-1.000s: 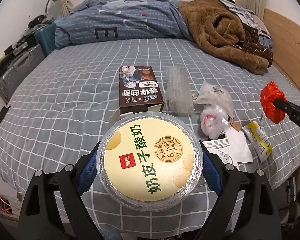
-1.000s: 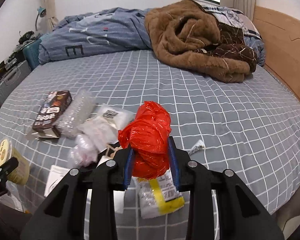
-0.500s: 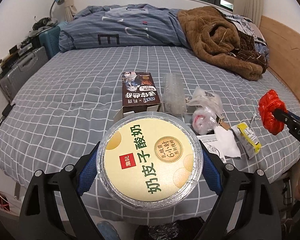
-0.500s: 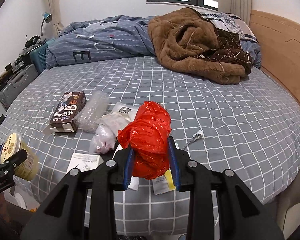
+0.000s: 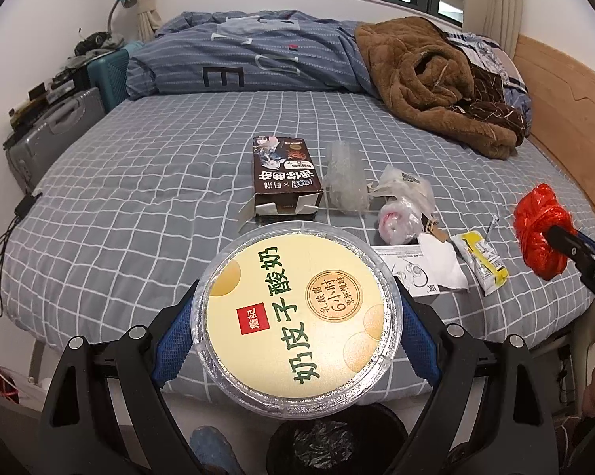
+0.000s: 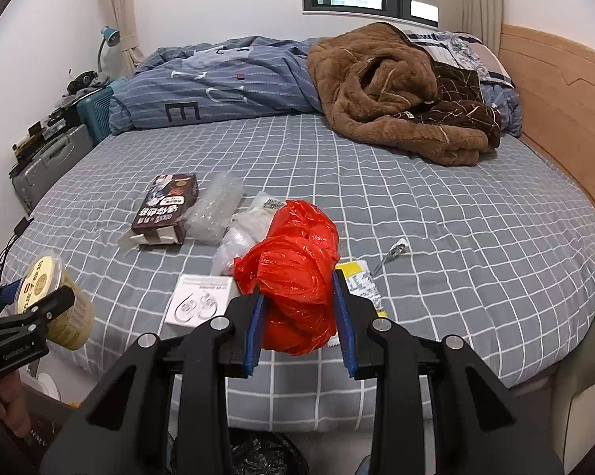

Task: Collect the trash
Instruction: 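Carry the yogurt cup and red bag with both tools over the trash bin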

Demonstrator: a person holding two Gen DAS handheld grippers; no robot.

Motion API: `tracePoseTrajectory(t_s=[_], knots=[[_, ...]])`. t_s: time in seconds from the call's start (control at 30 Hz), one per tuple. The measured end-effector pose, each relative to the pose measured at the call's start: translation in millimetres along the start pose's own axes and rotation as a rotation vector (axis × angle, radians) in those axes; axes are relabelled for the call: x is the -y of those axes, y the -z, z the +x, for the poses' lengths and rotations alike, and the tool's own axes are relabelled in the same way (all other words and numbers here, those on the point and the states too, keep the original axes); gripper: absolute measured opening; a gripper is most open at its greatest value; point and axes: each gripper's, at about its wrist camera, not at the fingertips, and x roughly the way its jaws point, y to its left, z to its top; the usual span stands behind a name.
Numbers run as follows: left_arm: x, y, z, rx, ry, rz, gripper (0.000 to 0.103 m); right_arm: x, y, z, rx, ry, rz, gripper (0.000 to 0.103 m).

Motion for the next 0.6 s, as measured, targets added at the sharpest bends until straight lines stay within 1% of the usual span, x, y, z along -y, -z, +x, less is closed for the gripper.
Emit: tracePoseTrajectory(t_s=[0.2, 0.6], knots=[[1, 12, -13, 0.005, 0.007, 0.003, 0.086, -7, 15, -15, -0.005, -0.017, -0.003, 0.030], [0, 42, -25, -0.023, 0.024, 0.001, 0.086, -27, 43, -33, -0.030, -0.047, -0.027, 0.030]])
